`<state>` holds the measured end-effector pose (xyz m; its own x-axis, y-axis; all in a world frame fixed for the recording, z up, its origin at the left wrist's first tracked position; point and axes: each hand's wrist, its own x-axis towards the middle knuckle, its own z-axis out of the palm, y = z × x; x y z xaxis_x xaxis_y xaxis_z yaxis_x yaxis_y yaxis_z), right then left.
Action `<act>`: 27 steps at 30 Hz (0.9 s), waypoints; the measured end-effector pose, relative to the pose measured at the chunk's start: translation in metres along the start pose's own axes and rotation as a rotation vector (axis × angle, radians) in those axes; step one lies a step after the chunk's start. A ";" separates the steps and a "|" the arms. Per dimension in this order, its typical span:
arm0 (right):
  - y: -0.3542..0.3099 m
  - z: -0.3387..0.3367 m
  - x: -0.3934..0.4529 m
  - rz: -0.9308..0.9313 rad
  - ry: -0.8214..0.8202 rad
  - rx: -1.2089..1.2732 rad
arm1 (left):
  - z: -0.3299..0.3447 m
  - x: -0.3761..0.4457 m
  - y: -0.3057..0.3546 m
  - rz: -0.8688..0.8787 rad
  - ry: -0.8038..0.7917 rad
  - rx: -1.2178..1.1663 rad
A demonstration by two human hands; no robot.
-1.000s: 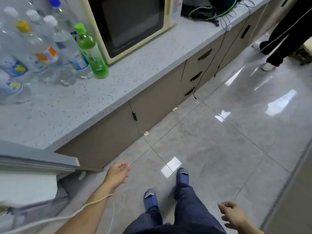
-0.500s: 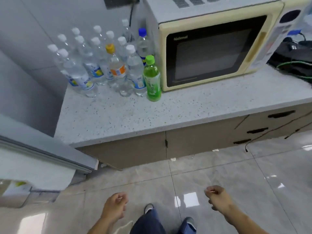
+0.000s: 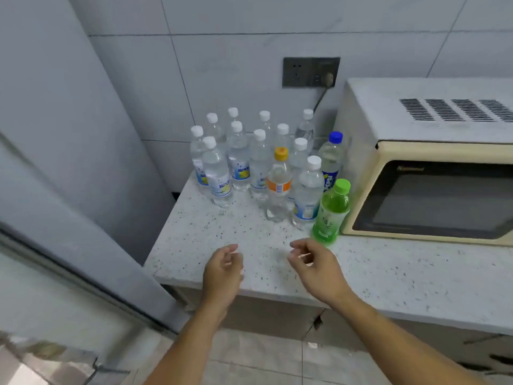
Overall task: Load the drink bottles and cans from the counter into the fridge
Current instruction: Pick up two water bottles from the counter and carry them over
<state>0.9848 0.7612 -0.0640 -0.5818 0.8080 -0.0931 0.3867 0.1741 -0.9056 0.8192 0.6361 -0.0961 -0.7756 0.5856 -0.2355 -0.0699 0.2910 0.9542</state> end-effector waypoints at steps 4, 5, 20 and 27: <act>-0.060 0.011 0.052 -0.169 0.009 0.002 | 0.000 0.035 0.046 0.049 0.257 -0.117; -0.075 0.013 0.067 -0.220 0.014 0.000 | 0.001 0.046 0.057 0.046 0.310 -0.139; -0.171 0.011 0.271 -0.288 -0.299 -0.936 | 0.021 0.182 0.159 0.265 0.386 0.740; -0.167 0.025 0.256 -0.425 -0.258 -0.962 | 0.024 0.162 0.156 0.386 0.371 0.617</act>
<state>0.7534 0.9244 0.0530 -0.8903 0.4541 -0.0342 0.4519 0.8714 -0.1907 0.6976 0.7940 0.0103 -0.8390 0.4730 0.2691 0.5191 0.5473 0.6565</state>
